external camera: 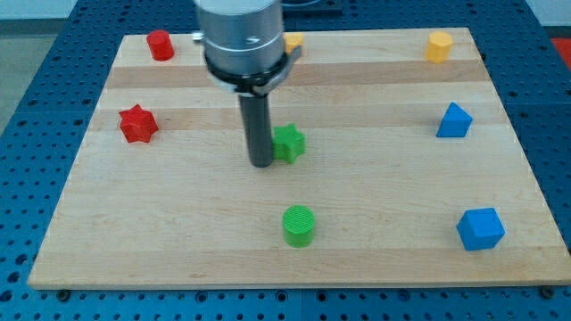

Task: Move your arm to the center left

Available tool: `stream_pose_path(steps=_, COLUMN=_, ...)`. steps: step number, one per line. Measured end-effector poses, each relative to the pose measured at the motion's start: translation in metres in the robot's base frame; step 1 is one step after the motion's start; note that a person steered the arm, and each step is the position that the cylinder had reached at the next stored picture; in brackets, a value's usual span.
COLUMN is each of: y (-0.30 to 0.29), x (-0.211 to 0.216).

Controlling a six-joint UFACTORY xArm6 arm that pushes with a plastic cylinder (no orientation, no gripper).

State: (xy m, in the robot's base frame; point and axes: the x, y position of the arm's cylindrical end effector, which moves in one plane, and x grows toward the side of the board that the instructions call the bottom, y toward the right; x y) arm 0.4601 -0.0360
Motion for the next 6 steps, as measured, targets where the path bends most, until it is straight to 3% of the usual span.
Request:
stream_pose_path(steps=1, y=0.006, x=0.002)
stream_pose_path(steps=4, y=-0.206, x=0.002)
stream_pose_path(steps=6, y=-0.266, x=-0.058)
